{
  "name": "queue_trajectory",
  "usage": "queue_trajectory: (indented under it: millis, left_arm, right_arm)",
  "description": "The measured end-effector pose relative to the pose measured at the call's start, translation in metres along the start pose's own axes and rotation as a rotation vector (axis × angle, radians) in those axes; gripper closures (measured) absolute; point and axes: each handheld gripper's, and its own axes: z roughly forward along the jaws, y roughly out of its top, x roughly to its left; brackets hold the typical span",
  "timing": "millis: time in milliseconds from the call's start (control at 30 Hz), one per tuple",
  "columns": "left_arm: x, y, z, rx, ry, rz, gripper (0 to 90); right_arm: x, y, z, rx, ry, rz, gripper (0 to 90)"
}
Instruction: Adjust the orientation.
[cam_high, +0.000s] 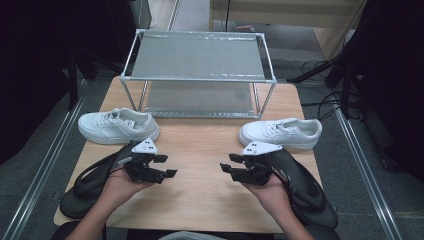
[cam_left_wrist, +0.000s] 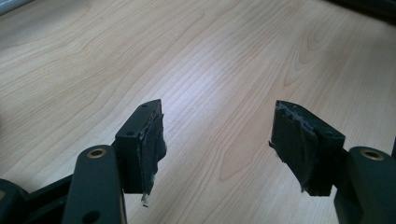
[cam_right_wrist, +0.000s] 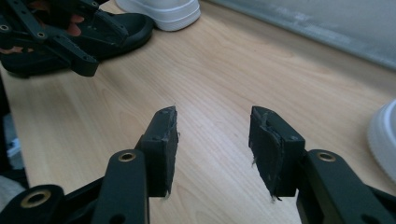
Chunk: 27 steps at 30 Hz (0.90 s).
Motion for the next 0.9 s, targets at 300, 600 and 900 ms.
queue_trajectory:
  millis: [300, 600, 900]
  left_arm:
    - [0.004, -0.001, -0.005, 0.035, 0.003, 0.0, 36.4]
    - [0.009, -0.002, -0.01, 0.031, 0.0, -0.011, 37.3]
    - [0.017, -0.007, -0.02, 0.002, 0.004, -0.045, 41.6]
  right_arm:
    - [-0.004, -0.006, 0.004, 0.035, -0.015, -0.083, 52.8]
    - [-0.006, -0.008, 0.007, 0.045, -0.016, -0.084, 49.3]
    - [-0.007, -0.009, 0.013, 0.073, -0.03, -0.103, 44.0]
